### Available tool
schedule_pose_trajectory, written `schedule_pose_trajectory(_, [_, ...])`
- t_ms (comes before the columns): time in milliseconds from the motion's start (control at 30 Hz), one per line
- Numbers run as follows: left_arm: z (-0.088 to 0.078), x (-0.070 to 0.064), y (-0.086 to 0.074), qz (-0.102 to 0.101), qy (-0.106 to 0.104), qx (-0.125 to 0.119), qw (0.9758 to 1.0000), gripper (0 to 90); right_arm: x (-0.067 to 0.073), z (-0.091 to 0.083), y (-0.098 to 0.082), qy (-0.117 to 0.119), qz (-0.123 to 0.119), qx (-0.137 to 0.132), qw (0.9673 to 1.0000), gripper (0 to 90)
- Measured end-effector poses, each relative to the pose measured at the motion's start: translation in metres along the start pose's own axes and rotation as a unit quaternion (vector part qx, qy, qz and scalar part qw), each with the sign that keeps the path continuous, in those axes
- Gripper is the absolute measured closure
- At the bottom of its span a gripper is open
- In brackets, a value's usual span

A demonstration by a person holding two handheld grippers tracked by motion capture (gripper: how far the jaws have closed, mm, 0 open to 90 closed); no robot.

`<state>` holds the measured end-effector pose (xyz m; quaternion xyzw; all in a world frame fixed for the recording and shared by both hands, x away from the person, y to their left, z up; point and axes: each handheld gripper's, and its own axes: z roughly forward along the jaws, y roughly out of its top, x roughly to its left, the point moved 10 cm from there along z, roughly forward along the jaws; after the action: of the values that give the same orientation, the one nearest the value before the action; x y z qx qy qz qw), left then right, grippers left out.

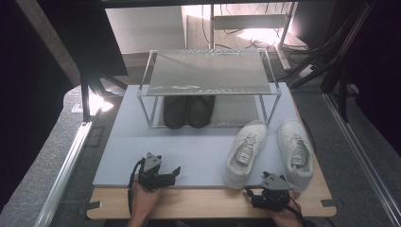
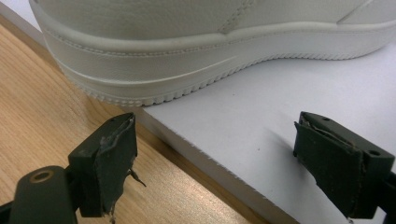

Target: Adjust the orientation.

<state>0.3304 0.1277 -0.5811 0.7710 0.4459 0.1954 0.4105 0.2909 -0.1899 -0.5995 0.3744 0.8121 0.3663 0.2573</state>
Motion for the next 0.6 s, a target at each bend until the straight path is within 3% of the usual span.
schedule_pose_trajectory(333, [0.006, -0.001, -0.019, 0.012, 0.019, 0.016, 0.9996, 11.3, -0.001, -0.001, 0.000, 0.009, 0.009, -0.005, 0.9999, 13.9])
schedule_pose_trajectory(600, [0.006, 0.000, -0.019, 0.014, 0.020, 0.014, 0.9996, 11.0, -0.002, -0.002, 0.001, 0.015, 0.020, -0.008, 0.9997, 14.4])
